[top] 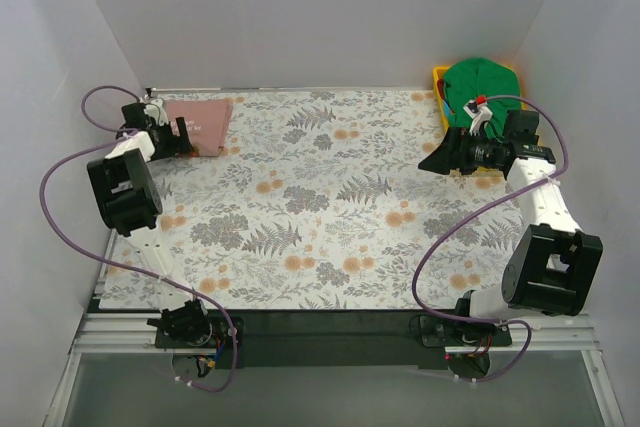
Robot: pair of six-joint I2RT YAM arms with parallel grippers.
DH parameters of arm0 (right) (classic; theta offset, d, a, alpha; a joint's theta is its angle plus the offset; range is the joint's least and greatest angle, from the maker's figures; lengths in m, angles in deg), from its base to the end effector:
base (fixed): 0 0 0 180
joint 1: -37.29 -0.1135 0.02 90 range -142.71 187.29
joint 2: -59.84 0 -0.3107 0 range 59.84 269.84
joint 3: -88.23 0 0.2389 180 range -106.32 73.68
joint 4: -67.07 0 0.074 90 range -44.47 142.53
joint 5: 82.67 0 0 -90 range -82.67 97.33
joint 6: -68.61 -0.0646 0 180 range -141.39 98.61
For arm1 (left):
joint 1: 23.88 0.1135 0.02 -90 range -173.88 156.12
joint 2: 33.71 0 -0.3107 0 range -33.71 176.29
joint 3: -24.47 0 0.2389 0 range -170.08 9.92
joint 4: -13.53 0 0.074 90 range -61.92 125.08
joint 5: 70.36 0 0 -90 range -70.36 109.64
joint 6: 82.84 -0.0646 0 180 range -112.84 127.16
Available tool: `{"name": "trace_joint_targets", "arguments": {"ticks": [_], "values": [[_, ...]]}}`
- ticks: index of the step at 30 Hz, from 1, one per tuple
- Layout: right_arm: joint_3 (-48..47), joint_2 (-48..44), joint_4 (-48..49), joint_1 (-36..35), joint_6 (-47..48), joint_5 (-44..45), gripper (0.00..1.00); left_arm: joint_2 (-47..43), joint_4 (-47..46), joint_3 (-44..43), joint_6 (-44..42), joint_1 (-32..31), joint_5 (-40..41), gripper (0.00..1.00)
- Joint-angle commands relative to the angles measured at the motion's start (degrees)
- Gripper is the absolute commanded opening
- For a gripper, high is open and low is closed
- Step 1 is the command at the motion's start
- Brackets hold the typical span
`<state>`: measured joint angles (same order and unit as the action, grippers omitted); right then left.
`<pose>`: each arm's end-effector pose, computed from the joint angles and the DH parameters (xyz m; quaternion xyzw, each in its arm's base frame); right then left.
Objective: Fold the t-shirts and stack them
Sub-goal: Neatly place the folded tshirt to the corner
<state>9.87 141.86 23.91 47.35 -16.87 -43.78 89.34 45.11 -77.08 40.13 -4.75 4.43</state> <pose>0.2979 -0.0018 0.3224 -0.1180 0.8456 0.3557 0.3802 0.4719 0.1458 0.1774 -0.3752 0.8631 -0.1624 0.2964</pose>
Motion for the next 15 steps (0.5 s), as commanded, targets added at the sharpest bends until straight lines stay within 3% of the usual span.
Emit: {"name": "trace_joint_targets", "arguments": {"ticks": [1,15], "values": [[0.44,0.42,0.32,0.22,0.85,-0.57,0.98,6.41,4.58,-0.7,2.8,-1.64,-1.32,0.91],[0.27,2.36,0.23,0.22,0.76,-0.92,0.98,12.57,7.22,-10.82,4.91,-3.31,-1.23,0.91]]}}
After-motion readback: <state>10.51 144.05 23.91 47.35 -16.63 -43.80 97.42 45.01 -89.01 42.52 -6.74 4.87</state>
